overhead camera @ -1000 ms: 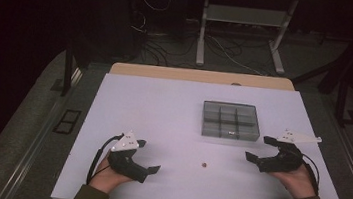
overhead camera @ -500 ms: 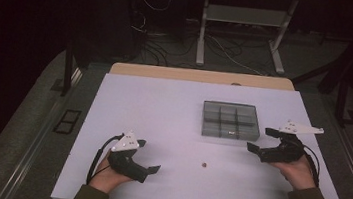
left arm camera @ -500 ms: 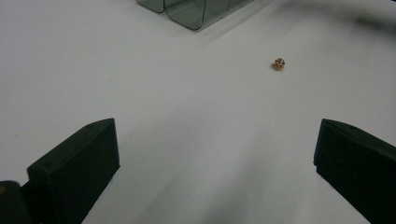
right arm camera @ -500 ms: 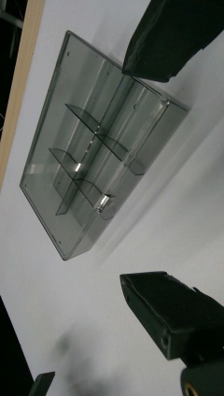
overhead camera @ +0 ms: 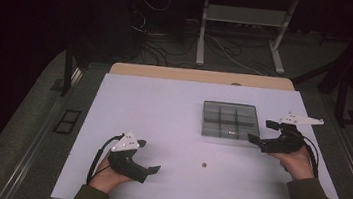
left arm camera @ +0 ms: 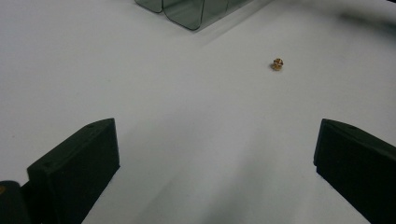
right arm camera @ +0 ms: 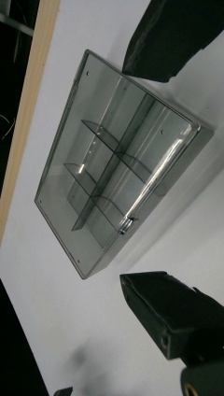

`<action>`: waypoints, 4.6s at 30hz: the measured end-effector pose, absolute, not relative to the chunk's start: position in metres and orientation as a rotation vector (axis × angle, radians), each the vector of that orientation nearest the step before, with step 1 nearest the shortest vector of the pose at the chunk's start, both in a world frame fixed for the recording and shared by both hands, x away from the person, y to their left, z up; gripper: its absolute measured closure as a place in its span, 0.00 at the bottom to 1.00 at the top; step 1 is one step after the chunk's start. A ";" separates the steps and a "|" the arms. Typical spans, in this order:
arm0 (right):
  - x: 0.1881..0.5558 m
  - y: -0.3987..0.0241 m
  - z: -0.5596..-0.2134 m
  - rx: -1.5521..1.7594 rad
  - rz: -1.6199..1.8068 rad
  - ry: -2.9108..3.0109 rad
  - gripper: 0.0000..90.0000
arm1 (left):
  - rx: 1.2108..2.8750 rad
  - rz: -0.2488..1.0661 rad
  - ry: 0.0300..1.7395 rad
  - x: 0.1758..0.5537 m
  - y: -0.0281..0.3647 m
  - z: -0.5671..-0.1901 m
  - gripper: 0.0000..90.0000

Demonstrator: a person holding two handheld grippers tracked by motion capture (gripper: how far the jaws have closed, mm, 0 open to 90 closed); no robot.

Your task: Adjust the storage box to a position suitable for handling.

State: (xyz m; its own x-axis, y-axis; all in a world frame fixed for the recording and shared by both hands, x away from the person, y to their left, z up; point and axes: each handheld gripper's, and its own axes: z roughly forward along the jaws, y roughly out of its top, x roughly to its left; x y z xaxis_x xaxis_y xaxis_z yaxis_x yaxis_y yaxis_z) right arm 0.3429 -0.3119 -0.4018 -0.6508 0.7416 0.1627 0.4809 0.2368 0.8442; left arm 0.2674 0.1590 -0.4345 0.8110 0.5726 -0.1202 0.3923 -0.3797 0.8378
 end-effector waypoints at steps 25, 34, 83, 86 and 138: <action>0.387 -0.327 -0.401 1.224 1.295 2.218 0.42 | 2.012 0.231 0.712 0.268 0.159 -0.435 0.00; 0.400 -0.330 -0.408 1.255 1.239 2.225 0.61 | 2.009 0.231 0.714 0.268 0.160 -0.434 0.00; 0.411 -0.332 -0.448 1.362 1.074 2.322 0.99 | 2.024 0.229 0.697 0.266 0.158 -0.435 0.00; 0.410 -0.331 -0.448 1.355 1.073 2.319 0.99 | 2.025 0.229 0.697 0.266 0.158 -0.435 0.00; 0.410 -0.269 -0.450 1.212 1.102 2.353 0.99 | 2.026 0.224 0.698 0.266 0.157 -0.435 0.00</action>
State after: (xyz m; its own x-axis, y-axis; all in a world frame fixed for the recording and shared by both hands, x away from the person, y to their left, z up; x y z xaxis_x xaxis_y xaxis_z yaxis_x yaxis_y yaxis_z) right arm 0.4104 -0.2694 -0.4498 -0.6115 0.7854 0.0962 0.5768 0.3593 0.7336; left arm 0.2661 0.1568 -0.4353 0.8203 0.5595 -0.1186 0.3858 -0.3883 0.8369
